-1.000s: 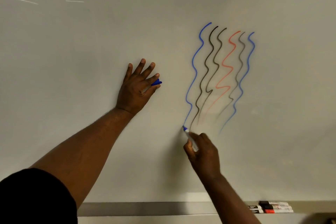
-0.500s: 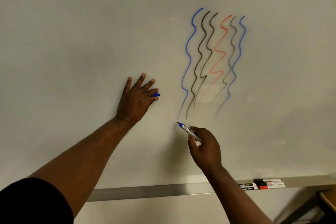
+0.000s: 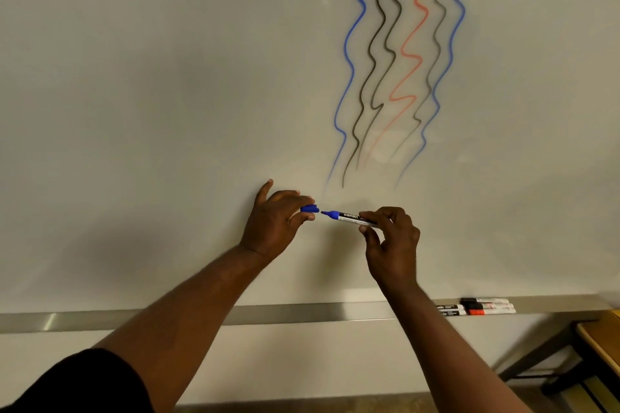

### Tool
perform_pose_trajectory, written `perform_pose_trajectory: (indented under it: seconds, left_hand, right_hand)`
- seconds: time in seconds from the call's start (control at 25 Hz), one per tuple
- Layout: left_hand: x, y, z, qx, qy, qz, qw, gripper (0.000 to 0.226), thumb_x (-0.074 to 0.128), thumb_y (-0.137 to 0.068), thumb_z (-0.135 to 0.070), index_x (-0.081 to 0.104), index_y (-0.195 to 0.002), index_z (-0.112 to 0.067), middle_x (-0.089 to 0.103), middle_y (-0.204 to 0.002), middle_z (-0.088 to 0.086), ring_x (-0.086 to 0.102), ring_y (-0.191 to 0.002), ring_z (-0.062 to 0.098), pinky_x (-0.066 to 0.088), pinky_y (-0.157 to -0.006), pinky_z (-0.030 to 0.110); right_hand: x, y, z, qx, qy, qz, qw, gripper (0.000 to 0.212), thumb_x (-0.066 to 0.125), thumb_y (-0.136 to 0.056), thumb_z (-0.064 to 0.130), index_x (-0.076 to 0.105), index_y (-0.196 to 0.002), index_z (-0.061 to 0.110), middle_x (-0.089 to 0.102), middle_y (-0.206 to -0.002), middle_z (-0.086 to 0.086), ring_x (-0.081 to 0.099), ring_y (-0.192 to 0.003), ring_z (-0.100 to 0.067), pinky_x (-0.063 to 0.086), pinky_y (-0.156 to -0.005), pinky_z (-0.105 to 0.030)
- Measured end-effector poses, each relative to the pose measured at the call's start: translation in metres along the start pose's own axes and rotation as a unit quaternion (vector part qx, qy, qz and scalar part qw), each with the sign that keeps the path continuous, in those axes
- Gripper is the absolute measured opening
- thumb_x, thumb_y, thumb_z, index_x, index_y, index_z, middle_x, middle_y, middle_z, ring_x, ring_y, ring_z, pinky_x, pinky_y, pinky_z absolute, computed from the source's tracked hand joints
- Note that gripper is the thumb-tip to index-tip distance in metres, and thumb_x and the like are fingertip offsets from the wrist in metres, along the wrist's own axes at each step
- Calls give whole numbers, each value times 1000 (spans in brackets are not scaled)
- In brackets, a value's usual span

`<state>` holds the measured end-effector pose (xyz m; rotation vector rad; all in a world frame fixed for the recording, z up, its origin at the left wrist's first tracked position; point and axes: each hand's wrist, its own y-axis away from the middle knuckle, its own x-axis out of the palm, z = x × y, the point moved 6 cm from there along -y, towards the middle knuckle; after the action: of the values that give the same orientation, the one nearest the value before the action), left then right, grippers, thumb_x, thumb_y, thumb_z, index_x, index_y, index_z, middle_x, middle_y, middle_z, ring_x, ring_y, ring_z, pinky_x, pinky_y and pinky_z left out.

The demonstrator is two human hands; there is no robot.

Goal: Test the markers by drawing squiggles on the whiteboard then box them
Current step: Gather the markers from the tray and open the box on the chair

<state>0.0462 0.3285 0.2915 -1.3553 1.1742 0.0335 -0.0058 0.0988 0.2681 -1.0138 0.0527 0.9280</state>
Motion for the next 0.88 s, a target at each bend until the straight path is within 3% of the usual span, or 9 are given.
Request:
perform_pose_trajectory:
  seconds: [0.28, 0.48, 0.88]
  left_hand:
    - [18, 20, -17, 14, 7, 25, 1000, 32, 70, -86, -38, 71, -113, -21, 72, -108, -5, 63, -109, 14, 28, -114, 54]
    - [28, 37, -15, 18, -1, 32, 999, 28, 62, -89, -42, 73, -106, -23, 71, -100, -5, 61, -104, 14, 30, -113, 52]
    - [51, 62, -16, -11, 47, 61, 997, 14, 72, -87, -28, 73, -100, -21, 70, -92, -8, 63, -91, 13, 34, -109, 45]
  right_hand:
    - [9, 12, -6, -24, 1, 23, 999, 34, 79, -81, 10, 74, -107, 32, 58, -105, 10, 57, -103, -13, 32, -90, -34]
    - [15, 21, -10, -73, 54, 44, 995, 32, 78, -79, 11, 76, -105, 29, 63, -97, 12, 55, -99, -13, 24, -86, -29]
    - [29, 43, -20, -32, 74, 80, 994, 38, 73, -70, 0, 75, -96, 27, 64, -94, 13, 54, -96, -11, 23, -85, -29]
